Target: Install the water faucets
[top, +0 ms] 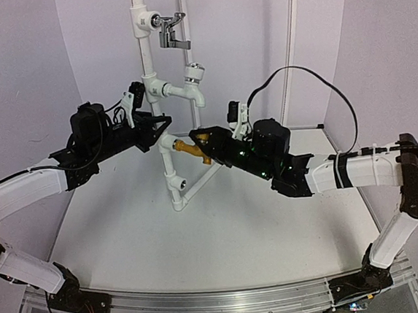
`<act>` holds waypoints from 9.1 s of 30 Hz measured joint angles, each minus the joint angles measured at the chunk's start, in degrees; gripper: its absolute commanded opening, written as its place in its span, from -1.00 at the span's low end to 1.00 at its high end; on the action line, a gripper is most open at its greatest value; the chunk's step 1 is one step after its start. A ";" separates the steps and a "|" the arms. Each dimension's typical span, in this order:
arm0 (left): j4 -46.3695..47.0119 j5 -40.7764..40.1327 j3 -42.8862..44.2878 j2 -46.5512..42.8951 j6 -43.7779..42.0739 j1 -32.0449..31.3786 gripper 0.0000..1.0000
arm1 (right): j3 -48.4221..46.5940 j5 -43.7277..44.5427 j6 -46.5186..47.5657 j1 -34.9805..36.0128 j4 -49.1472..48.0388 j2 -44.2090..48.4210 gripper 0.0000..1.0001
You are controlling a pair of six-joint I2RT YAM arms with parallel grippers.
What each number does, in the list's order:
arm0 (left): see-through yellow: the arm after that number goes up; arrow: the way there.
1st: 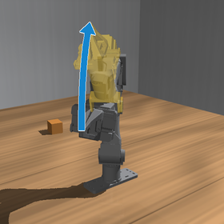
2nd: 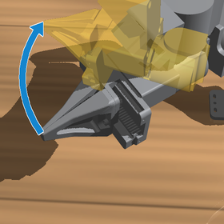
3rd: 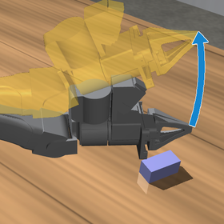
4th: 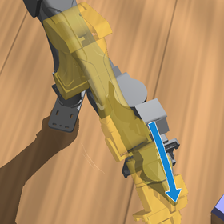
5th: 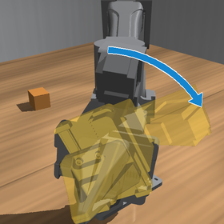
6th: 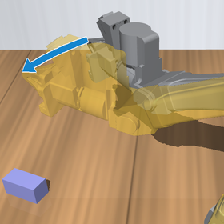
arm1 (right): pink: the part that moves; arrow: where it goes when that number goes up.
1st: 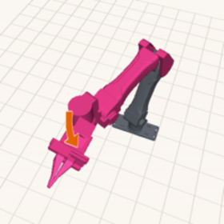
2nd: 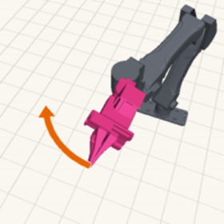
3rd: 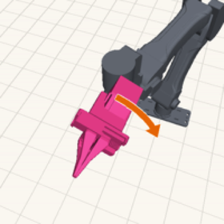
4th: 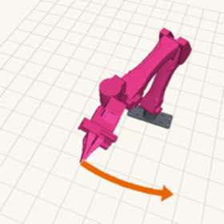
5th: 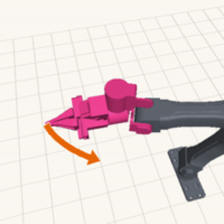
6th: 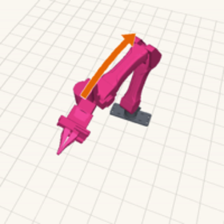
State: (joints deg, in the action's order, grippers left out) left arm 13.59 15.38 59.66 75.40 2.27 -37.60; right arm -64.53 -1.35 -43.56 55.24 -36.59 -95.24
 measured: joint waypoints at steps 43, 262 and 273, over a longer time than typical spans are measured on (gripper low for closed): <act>-0.11 0.33 -0.09 -0.24 -0.30 0.04 -1.00 | 6.68 -16.73 105.95 0.52 17.94 10.67 0.84; -0.64 3.00 -0.13 -0.37 -0.25 -0.29 -1.00 | 4.65 -24.14 68.98 -7.34 5.97 4.00 -0.45; -0.61 2.74 -0.13 -0.37 0.30 0.71 -1.00 | 6.54 -25.68 7.17 -6.46 -6.15 0.05 -0.92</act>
State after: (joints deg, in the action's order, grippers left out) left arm 12.97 18.12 59.53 75.02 2.57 -36.90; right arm -57.99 -27.03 -36.39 48.78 -42.74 -95.19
